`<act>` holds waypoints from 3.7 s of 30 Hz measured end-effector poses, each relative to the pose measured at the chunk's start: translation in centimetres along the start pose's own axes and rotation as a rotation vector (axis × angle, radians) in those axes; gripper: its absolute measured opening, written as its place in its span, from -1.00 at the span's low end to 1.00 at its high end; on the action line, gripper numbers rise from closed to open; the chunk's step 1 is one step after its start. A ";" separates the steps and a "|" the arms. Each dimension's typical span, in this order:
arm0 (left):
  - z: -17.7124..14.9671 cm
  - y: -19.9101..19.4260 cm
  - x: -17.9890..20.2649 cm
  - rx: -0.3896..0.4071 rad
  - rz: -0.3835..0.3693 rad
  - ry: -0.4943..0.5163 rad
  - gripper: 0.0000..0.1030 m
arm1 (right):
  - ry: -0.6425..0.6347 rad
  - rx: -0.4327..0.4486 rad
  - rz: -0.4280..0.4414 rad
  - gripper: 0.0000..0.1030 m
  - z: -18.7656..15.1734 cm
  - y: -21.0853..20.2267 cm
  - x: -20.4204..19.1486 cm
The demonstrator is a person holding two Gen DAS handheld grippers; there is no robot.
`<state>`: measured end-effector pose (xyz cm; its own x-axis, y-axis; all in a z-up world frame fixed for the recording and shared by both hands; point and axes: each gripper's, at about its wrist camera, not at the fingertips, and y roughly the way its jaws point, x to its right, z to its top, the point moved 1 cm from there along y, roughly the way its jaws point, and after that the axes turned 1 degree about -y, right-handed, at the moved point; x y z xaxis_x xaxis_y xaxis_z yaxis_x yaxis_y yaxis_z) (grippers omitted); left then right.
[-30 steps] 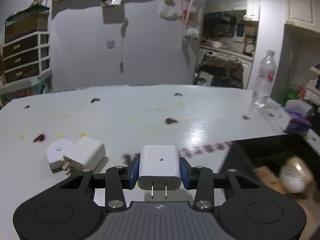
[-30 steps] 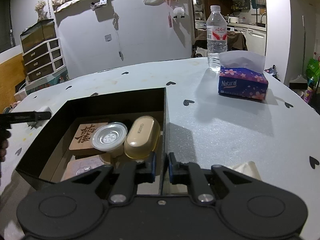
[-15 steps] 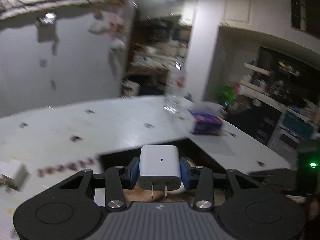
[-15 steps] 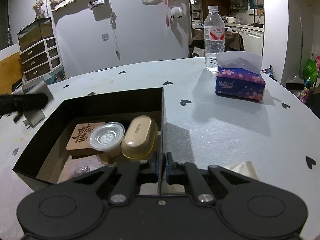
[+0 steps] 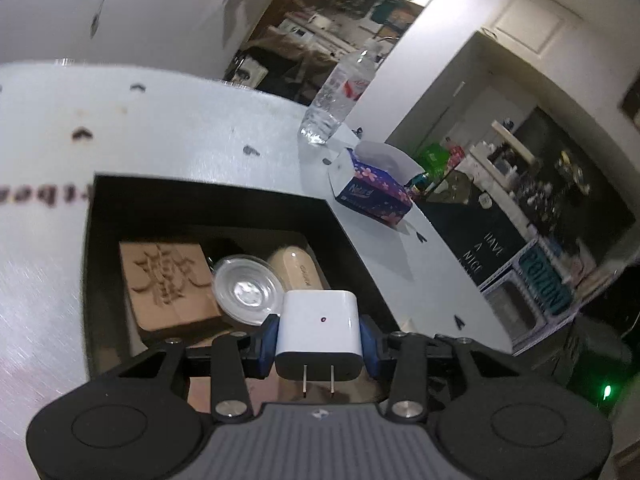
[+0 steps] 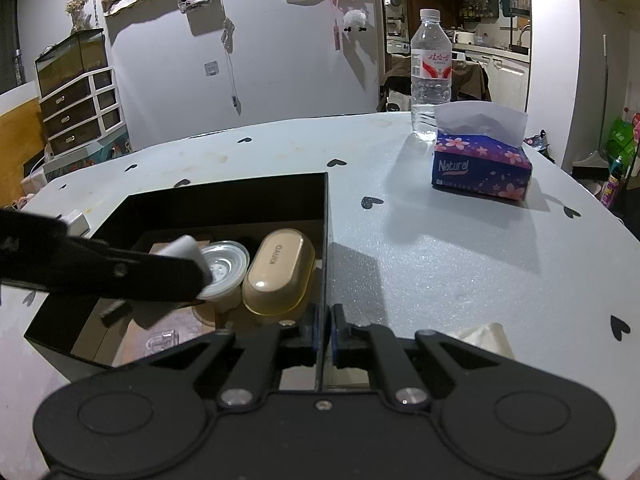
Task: Organize rigid objects
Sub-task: 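Carry the white charger into the black box and lower it, then move the left gripper to the white USB charger cube and grasp it, then carry the white charger cube into the black box and open the left gripper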
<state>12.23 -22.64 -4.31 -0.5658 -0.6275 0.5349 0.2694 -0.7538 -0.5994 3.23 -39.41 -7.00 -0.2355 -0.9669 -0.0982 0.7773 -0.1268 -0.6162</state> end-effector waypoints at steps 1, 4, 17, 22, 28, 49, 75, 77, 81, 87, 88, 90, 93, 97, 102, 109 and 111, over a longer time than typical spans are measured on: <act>0.0 0.2 0.1 -0.008 -0.008 -0.016 -0.17 | 0.000 0.000 0.000 -0.88 0.0 0.0 0.0; -0.2 0.8 0.1 -0.030 -0.027 -0.052 -0.17 | 0.002 0.000 0.004 -0.87 0.0 0.0 0.0; 0.0 0.4 -0.2 -0.046 -0.049 -0.115 0.17 | 0.006 -0.001 0.010 -0.86 0.0 0.0 0.1; -0.1 0.3 -0.4 -0.045 -0.044 -0.116 0.18 | 0.009 -0.004 0.009 -0.86 -0.1 0.0 0.1; -0.1 -0.4 -0.4 -0.030 -0.040 -0.110 0.18 | 0.008 -0.004 0.009 -0.86 -0.1 0.0 0.1; -1.0 -10.5 -2.9 0.251 0.241 0.184 0.32 | 0.013 -0.002 0.004 -0.87 -0.1 0.0 0.2; 2.9 -9.6 -17.7 0.311 0.762 0.306 0.45 | -0.058 -0.011 -0.049 -0.93 0.1 0.1 -1.0; 3.9 -8.9 -18.8 0.293 0.772 0.340 0.46 | -0.059 -0.014 -0.053 -0.93 0.2 0.1 -1.0; 5.4 -7.8 -21.1 0.256 0.757 0.333 0.46 | -0.062 -0.020 -0.059 -0.93 0.3 0.1 -1.1; 6.2 -6.4 -22.5 0.232 0.741 0.376 0.54 | -0.063 -0.023 -0.068 -0.94 0.3 0.2 -1.2; 6.3 -6.3 -22.5 0.233 0.737 0.374 0.54 | -0.063 -0.023 -0.069 -0.93 0.3 0.2 -1.2; 6.4 -6.2 -22.6 0.229 0.739 0.377 0.52 | -0.063 -0.023 -0.072 -0.94 0.3 0.2 -1.2; 6.2 -6.1 -22.2 0.228 0.749 0.389 0.47 | -0.060 -0.022 -0.073 -0.94 0.2 0.2 -1.2; 5.7 -6.4 -21.7 0.227 0.747 0.385 0.47 | -0.059 -0.022 -0.073 -0.94 0.2 0.2 -1.2; 4.9 -7.4 -20.2 0.241 0.687 0.384 -0.04 | -0.059 -0.022 -0.072 -0.94 0.2 0.2 -1.2; 3.4 -8.3 -17.6 0.202 0.617 0.371 -0.05 | -0.056 -0.021 -0.066 -0.94 0.2 0.2 -1.1; 2.8 -8.2 -17.1 0.191 0.609 0.393 -0.06 | -0.056 -0.021 -0.066 -0.94 0.2 0.2 -1.1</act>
<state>21.88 -6.28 -6.85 -0.5003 -0.8558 -0.1318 0.7341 -0.3385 -0.5886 3.76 -38.38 -6.85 -0.2523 -0.9676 -0.0128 0.7484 -0.1867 -0.6365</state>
